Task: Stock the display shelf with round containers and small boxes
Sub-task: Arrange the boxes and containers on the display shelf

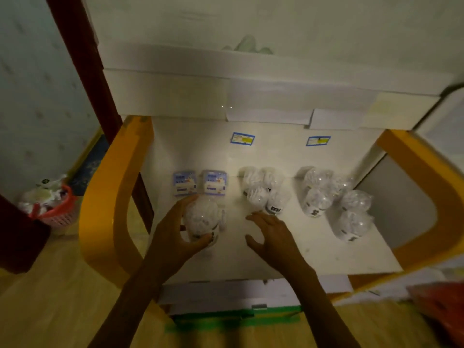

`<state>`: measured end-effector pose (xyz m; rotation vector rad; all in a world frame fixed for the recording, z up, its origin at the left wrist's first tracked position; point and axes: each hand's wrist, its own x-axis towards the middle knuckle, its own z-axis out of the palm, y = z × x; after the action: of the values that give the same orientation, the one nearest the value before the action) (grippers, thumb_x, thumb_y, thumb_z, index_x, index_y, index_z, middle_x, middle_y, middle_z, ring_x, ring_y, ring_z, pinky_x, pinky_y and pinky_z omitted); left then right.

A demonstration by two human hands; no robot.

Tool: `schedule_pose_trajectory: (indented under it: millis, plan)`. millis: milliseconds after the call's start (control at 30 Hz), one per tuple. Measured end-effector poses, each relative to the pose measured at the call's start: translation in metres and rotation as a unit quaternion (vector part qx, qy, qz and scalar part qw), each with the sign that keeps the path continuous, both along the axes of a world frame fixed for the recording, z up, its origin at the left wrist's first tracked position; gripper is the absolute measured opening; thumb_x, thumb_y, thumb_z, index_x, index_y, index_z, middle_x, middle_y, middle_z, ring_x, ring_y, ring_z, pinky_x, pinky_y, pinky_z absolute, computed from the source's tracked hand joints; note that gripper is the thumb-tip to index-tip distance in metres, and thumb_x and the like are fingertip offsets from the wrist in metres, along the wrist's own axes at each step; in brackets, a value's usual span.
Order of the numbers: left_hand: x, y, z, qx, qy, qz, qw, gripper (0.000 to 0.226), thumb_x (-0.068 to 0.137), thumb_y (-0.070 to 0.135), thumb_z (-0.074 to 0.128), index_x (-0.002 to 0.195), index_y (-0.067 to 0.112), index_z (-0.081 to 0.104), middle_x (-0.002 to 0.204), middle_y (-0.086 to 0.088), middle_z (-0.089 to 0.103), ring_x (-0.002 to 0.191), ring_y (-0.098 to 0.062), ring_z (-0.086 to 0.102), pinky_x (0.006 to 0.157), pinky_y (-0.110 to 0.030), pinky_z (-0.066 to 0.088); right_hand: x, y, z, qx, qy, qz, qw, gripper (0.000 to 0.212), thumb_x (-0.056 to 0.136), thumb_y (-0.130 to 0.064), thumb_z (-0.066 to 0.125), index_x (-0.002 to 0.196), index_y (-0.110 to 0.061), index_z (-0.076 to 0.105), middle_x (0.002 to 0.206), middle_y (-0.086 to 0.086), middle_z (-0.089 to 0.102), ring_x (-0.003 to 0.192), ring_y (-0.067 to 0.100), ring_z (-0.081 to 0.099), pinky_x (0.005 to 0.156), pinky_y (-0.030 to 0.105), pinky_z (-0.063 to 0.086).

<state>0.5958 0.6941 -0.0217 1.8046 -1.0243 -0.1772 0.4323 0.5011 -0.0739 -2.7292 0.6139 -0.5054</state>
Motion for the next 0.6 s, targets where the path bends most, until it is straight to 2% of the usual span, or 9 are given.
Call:
schedule_pose_trajectory:
  millis: [67, 167, 267, 367, 500, 600]
  plan:
    - [-0.006, -0.012, -0.002, 0.002, 0.005, -0.019, 1.0, 0.082, 0.059, 0.05, 0.075, 0.131, 0.035, 0.04, 0.128, 0.017, 0.049, 0.111, 0.002, 0.049, 0.078, -0.011, 0.048, -0.016, -0.011, 0.007, -0.014, 0.009, -0.035, 0.999, 0.049, 0.082, -0.04, 0.066, 0.127, -0.022, 0.055, 0.131, 0.0, 0.057, 0.118, 0.019, 0.053, 0.097, 0.032, 0.04]
    - [-0.019, -0.033, -0.003, -0.002, 0.01, -0.047, 0.999, 0.079, 0.06, 0.043, 0.081, 0.128, 0.044, 0.04, 0.126, 0.026, 0.048, 0.11, 0.008, 0.049, 0.078, -0.008, 0.046, -0.039, -0.025, 0.015, -0.019, 0.028, -0.064, 0.997, 0.05, 0.083, -0.041, 0.065, 0.128, -0.022, 0.054, 0.131, -0.001, 0.057, 0.117, 0.019, 0.053, 0.096, 0.033, 0.04]
    - [-0.033, -0.058, -0.003, 0.007, 0.015, -0.067, 0.998, 0.08, 0.063, 0.033, 0.086, 0.13, 0.04, 0.043, 0.127, 0.019, 0.052, 0.109, 0.006, 0.051, 0.081, -0.014, 0.047, -0.063, -0.041, 0.019, -0.027, 0.027, -0.092, 0.995, 0.049, 0.082, -0.04, 0.066, 0.127, -0.022, 0.056, 0.13, 0.001, 0.058, 0.116, 0.021, 0.054, 0.096, 0.034, 0.042]
    - [-0.052, -0.089, 0.003, 0.007, 0.003, -0.09, 0.996, 0.079, 0.063, 0.032, 0.085, 0.129, 0.037, 0.042, 0.125, 0.016, 0.052, 0.107, 0.01, 0.049, 0.08, -0.006, 0.044, -0.088, -0.065, 0.027, -0.038, 0.014, -0.115, 0.993, 0.046, 0.081, -0.04, 0.067, 0.122, -0.021, 0.059, 0.126, 0.001, 0.061, 0.112, 0.022, 0.057, 0.092, 0.037, 0.045]
    - [-0.083, -0.132, 0.005, 0.003, -0.004, -0.107, 0.994, 0.076, 0.06, 0.046, 0.078, 0.127, 0.038, 0.043, 0.124, 0.022, 0.052, 0.11, 0.008, 0.05, 0.087, -0.024, 0.05, -0.12, -0.1, 0.036, -0.032, 0.005, -0.115, 0.993, 0.043, 0.081, -0.04, 0.066, 0.119, -0.021, 0.06, 0.121, -0.001, 0.062, 0.108, 0.021, 0.058, 0.089, 0.035, 0.047]
    - [-0.103, -0.161, -0.004, 0.015, -0.002, -0.112, 0.994, 0.079, 0.061, 0.044, 0.079, 0.13, 0.034, 0.043, 0.126, 0.015, 0.052, 0.113, -0.003, 0.052, 0.09, -0.036, 0.051, -0.14, -0.124, 0.04, -0.028, -0.011, -0.112, 0.993, 0.042, 0.082, -0.038, 0.065, 0.12, -0.021, 0.059, 0.123, 0.0, 0.062, 0.11, 0.021, 0.057, 0.09, 0.028, 0.04]
